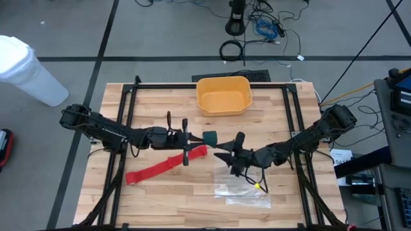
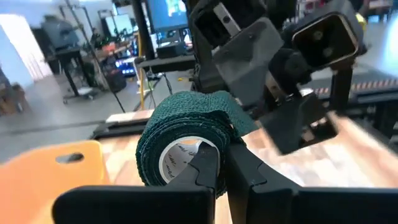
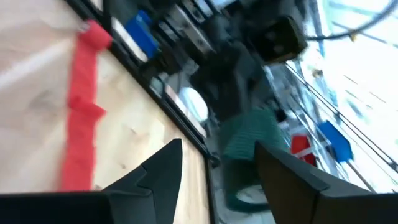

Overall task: Roll bandage
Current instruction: Roll the green bandage

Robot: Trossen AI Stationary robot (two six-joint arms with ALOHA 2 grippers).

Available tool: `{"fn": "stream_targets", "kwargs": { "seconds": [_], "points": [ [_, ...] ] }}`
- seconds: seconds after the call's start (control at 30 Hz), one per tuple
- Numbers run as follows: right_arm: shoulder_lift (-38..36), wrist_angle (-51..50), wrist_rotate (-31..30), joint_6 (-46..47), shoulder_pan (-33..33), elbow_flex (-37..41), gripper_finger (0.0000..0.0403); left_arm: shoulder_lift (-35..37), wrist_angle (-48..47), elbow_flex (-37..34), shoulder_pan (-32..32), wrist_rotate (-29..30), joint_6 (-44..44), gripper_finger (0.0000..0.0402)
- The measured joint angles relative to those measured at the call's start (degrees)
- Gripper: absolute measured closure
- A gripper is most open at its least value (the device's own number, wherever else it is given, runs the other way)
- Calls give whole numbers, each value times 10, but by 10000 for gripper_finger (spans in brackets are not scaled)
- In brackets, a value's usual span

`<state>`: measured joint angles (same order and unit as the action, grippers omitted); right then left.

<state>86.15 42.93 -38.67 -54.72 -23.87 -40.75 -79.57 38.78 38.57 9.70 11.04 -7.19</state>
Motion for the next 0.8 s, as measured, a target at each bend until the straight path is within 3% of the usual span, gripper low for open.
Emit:
{"fn": "stream_targets", "kwargs": {
  "seconds": [0.13, 0.27, 0.4, 0.6, 0.8],
  "points": [
    [0, 10, -44, 30, 2, 0, 226, 0, -2, 0, -3, 16, 33, 388],
    [0, 13, -51, 53, 1, 0, 236, 0, -2, 0, -4, 38, 67, 388],
    [0, 21, -58, -40, 7, 0, 248, 0, -2, 0, -5, 67, 179, 388],
    [12, 39, -80, -155, 18, 0, 259, -1, -2, 0, -25, 4, 260, 388],
    [17, 83, -74, -194, 26, 0, 261, -1, -4, 0, -36, -20, 277, 388]
  ]
}}
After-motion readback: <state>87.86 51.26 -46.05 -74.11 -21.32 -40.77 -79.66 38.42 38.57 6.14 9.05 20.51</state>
